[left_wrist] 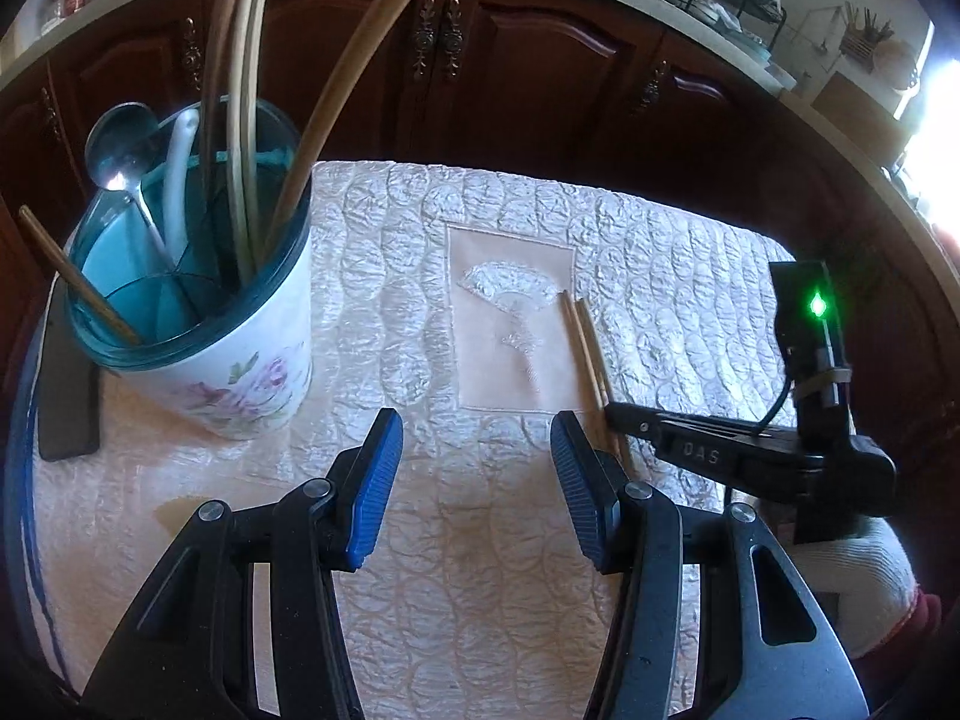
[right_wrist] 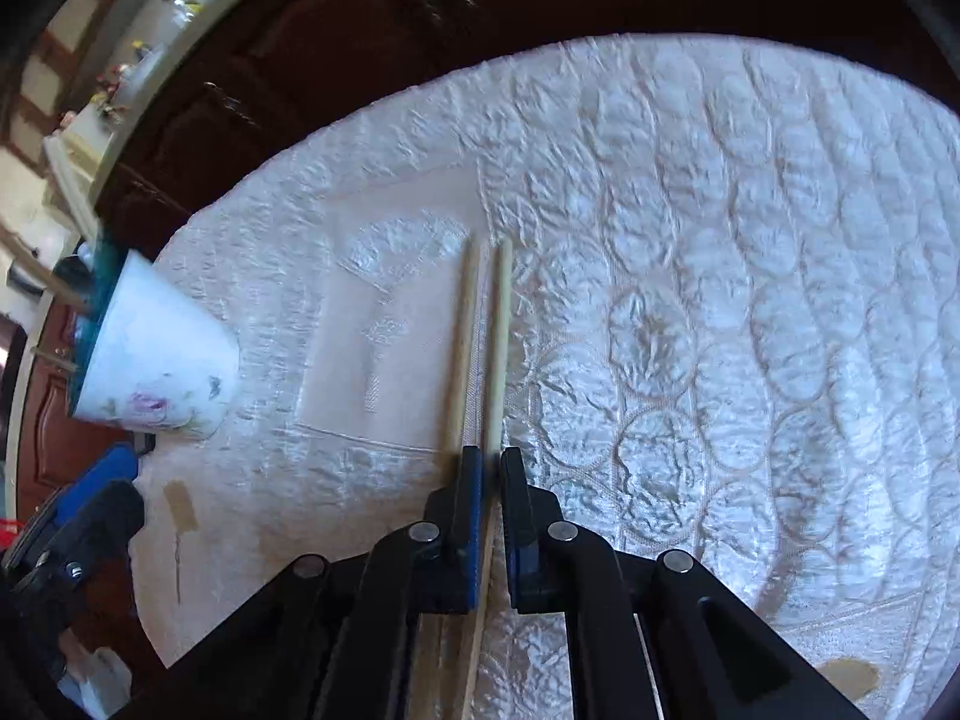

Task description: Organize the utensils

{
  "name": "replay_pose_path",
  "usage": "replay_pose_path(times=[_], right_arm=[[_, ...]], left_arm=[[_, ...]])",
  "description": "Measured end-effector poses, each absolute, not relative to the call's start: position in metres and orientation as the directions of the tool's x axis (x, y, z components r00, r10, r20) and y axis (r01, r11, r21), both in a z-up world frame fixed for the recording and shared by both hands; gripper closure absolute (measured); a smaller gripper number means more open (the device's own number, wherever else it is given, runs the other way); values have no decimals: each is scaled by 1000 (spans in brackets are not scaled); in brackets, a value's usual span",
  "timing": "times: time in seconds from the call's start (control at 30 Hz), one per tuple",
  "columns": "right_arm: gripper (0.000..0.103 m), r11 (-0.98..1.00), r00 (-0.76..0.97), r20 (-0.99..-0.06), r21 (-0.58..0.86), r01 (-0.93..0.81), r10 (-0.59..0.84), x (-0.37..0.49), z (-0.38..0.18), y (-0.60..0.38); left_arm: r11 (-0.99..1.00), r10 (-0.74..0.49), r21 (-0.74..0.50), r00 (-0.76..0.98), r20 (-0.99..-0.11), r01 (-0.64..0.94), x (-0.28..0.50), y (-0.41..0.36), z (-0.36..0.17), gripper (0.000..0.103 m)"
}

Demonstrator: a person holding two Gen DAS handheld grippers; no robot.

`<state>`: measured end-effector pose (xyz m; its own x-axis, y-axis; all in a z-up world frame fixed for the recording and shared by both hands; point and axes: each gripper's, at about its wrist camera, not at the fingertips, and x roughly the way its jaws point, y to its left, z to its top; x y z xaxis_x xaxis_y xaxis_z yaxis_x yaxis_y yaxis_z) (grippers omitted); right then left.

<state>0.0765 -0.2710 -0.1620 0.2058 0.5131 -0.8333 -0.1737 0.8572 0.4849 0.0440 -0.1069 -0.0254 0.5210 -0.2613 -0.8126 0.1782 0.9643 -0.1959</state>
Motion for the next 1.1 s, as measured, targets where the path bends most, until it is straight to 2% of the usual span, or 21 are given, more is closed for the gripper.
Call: replay_pose_path(times=[0.27, 0.57, 0.63, 0.67, 1.1], right_arm=[[98, 847, 266, -804, 511, -148, 532, 65, -146, -304], [98, 908, 251, -873, 409, -95, 419, 46, -155, -354], [84, 900, 253, -865, 428, -79, 433, 45, -153, -363], [82, 895, 264, -857, 439, -75, 443, 44, -150, -366], [79, 890, 292, -842, 446, -94, 453, 76, -133, -393]], left_arm=[[961, -270, -195, 503, -821, 197, 43, -115, -30, 52], [957, -278, -195, 494, -824, 213, 47, -133, -34, 52], [957, -278, -193, 490, -826, 218, 47, -137, -35, 52], [956, -278, -192, 487, -828, 221, 48, -139, -36, 52], [945, -300, -209, 414, -859, 252, 85, -172, -60, 52]])
